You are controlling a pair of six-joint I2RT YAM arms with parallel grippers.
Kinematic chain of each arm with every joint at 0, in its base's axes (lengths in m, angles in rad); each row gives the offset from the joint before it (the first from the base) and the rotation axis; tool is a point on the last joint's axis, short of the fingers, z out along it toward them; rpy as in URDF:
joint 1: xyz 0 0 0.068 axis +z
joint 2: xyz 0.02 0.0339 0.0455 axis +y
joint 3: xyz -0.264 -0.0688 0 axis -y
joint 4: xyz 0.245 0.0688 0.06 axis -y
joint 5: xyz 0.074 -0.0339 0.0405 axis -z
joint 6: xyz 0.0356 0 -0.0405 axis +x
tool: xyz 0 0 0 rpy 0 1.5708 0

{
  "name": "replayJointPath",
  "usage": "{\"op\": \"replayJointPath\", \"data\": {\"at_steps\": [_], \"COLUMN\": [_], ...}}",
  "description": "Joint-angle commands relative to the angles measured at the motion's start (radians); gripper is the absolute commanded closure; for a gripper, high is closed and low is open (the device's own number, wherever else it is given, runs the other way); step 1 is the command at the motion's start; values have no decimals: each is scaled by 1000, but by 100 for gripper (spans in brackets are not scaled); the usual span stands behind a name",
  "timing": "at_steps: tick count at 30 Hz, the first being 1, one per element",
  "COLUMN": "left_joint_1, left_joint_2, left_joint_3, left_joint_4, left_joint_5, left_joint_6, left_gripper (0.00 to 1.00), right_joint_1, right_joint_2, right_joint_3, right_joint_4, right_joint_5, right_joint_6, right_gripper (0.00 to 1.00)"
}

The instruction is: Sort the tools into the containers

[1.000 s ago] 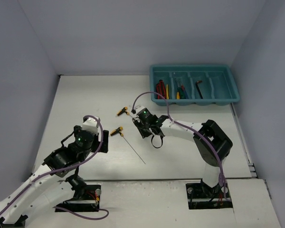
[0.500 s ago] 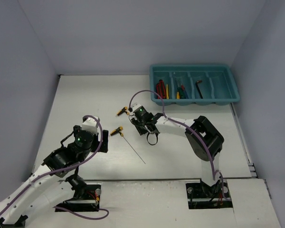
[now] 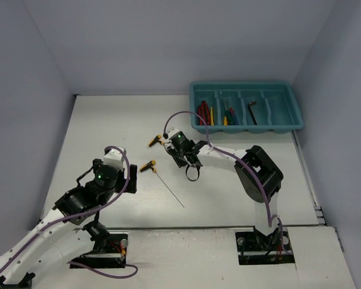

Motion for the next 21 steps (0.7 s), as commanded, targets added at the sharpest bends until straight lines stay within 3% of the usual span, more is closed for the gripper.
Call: {"op": "replayJointPath", "data": {"at_steps": [1,21], "left_joint_1": [6,6], "left_joint_2": [10,18], "left_joint_3": [45,43], "left_joint_4": [26,26], "left_joint_5": [-23,-19], "left_joint_6": [-10,-12], "left_gripper": [3,3], "right_joint_1": [-8,-43], "right_joint_2": [-24,20], "right_joint_3": [45,15], "right_joint_4": [19,19], "right_joint_5": [29,-45], "right_joint_6": [-26,-41], "right_gripper": [73,73]}}
